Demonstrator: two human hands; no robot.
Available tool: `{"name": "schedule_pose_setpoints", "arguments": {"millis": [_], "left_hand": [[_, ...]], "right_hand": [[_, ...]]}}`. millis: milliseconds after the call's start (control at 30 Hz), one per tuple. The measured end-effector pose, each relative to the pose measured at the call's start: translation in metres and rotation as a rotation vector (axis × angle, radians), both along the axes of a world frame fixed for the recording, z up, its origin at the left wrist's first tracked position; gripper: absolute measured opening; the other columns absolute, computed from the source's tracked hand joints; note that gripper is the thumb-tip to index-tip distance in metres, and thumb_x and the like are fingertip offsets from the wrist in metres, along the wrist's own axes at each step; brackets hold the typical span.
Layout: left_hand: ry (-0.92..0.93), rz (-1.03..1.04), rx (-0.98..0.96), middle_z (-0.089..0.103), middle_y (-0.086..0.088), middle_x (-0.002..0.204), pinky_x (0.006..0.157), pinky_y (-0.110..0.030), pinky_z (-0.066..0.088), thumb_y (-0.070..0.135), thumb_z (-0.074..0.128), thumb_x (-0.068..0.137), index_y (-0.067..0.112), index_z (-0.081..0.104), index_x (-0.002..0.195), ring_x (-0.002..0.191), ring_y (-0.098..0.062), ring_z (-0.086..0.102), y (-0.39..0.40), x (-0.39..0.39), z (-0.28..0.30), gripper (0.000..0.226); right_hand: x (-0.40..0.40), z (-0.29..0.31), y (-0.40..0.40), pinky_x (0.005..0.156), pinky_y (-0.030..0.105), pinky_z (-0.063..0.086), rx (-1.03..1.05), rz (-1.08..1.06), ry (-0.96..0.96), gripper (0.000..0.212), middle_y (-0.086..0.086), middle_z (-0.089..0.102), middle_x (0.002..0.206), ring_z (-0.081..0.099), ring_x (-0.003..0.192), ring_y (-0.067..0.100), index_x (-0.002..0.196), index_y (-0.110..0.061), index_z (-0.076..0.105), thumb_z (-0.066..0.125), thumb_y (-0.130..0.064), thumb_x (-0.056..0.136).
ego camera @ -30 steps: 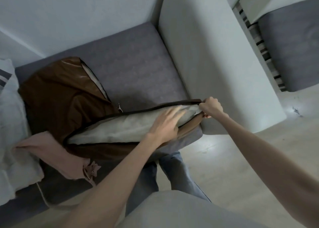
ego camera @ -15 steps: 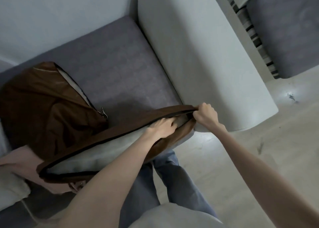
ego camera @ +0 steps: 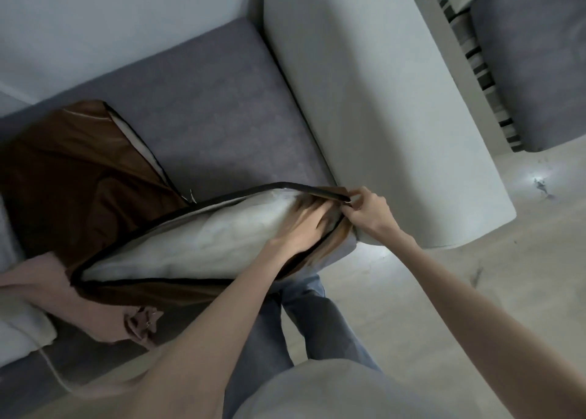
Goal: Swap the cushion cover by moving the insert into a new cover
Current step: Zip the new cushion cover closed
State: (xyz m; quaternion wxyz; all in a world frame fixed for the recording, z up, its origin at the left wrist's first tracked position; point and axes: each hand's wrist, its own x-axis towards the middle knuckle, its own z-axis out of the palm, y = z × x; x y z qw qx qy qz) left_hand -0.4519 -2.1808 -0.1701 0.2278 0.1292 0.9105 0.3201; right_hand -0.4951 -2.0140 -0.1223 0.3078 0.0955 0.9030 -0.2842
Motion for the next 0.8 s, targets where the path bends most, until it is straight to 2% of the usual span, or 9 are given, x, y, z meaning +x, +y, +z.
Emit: {"name": "schedule_pose_setpoints", "arguments": {"millis": [133,233,367,433,533,600,667,733,800], "left_hand": [[0.012,0.157,0.089,0.056,-0.001,0.137,0.111,-0.038,0.035,0.017,0.046,0.095,0.022,0.053,0.134,0.128,-0.02,0.048,-0.032,0.022,0.012,0.04],[0.159,0.342,0.01,0.066,0.002,0.118,0.096,-0.038,0.048,0.02,0.043,0.096,0.018,0.065,0.117,0.112,-0.015,0.057,-0.088,0.05,0.023,0.031],[0.069,0.463,-0.128,0.062,0.005,0.127,0.104,-0.039,0.04,0.023,0.045,0.098,0.021,0.062,0.123,0.12,-0.015,0.052,-0.151,0.099,0.031,0.031],[-0.021,0.472,-0.069,0.055,0.005,0.138,0.112,-0.035,0.031,0.024,0.045,0.099,0.022,0.055,0.134,0.129,-0.013,0.045,-0.159,0.117,0.034,0.037],[-0.03,0.357,-0.06,0.048,0.004,0.144,0.116,-0.032,0.023,0.024,0.044,0.098,0.021,0.048,0.14,0.135,-0.012,0.039,-0.154,0.123,0.035,0.042],[0.014,0.356,-0.109,0.058,0.001,0.131,0.114,-0.037,0.027,0.022,0.045,0.096,0.019,0.054,0.132,0.125,-0.014,0.048,-0.161,0.125,0.041,0.037],[0.11,0.432,-0.231,0.062,-0.002,0.12,0.113,-0.043,0.028,0.018,0.05,0.092,0.017,0.058,0.124,0.118,-0.018,0.051,-0.179,0.136,0.045,0.033],[0.238,0.662,-0.417,0.058,-0.005,0.124,0.108,-0.049,0.031,0.014,0.057,0.083,0.019,0.056,0.123,0.121,-0.024,0.048,-0.203,0.157,0.05,0.04],[0.271,1.104,-0.458,0.048,-0.008,0.132,0.103,-0.05,0.034,0.014,0.059,0.076,0.023,0.048,0.124,0.124,-0.028,0.043,-0.237,0.179,0.053,0.05]], "right_hand": [[-0.006,0.003,-0.014,0.079,0.04,0.048,0.165,0.138,0.046,0.032,0.017,0.063,0.109,0.058,0.099,0.042,0.111,-0.009,0.054,0.051,-0.009,0.079],[-0.01,0.006,-0.016,0.081,0.04,0.046,0.242,0.183,0.045,0.034,0.015,0.059,0.112,0.055,0.102,0.04,0.11,-0.01,0.052,0.054,-0.008,0.076],[0.002,0.01,-0.05,0.091,0.045,0.038,0.412,0.38,0.177,0.048,0.015,0.043,0.123,0.039,0.117,0.035,0.118,-0.007,0.048,0.056,-0.005,0.072],[0.012,0.015,-0.085,0.096,0.046,0.035,0.347,0.518,0.287,0.063,0.014,0.039,0.132,0.036,0.124,0.034,0.129,-0.01,0.045,0.057,-0.006,0.068],[0.036,0.023,-0.163,0.104,0.042,0.03,0.083,0.755,0.335,0.072,0.009,0.035,0.144,0.031,0.135,0.028,0.137,-0.013,0.041,0.053,-0.006,0.067],[0.053,0.027,-0.219,0.109,0.04,0.027,-0.048,0.873,0.29,0.072,0.005,0.032,0.148,0.027,0.139,0.024,0.141,-0.015,0.037,0.055,-0.007,0.072],[0.069,0.028,-0.268,0.107,0.037,0.03,-0.116,0.952,0.285,0.066,0.005,0.037,0.144,0.034,0.135,0.025,0.14,-0.015,0.039,0.058,-0.012,0.078],[0.083,0.028,-0.306,0.093,0.034,0.04,-0.211,0.924,0.222,0.052,0.007,0.049,0.134,0.048,0.12,0.027,0.132,-0.015,0.049,0.053,-0.015,0.08],[0.097,0.024,-0.333,0.089,0.029,0.042,-0.26,0.882,0.112,0.045,0.006,0.055,0.131,0.053,0.116,0.025,0.126,-0.018,0.055,0.048,-0.013,0.081]]}}
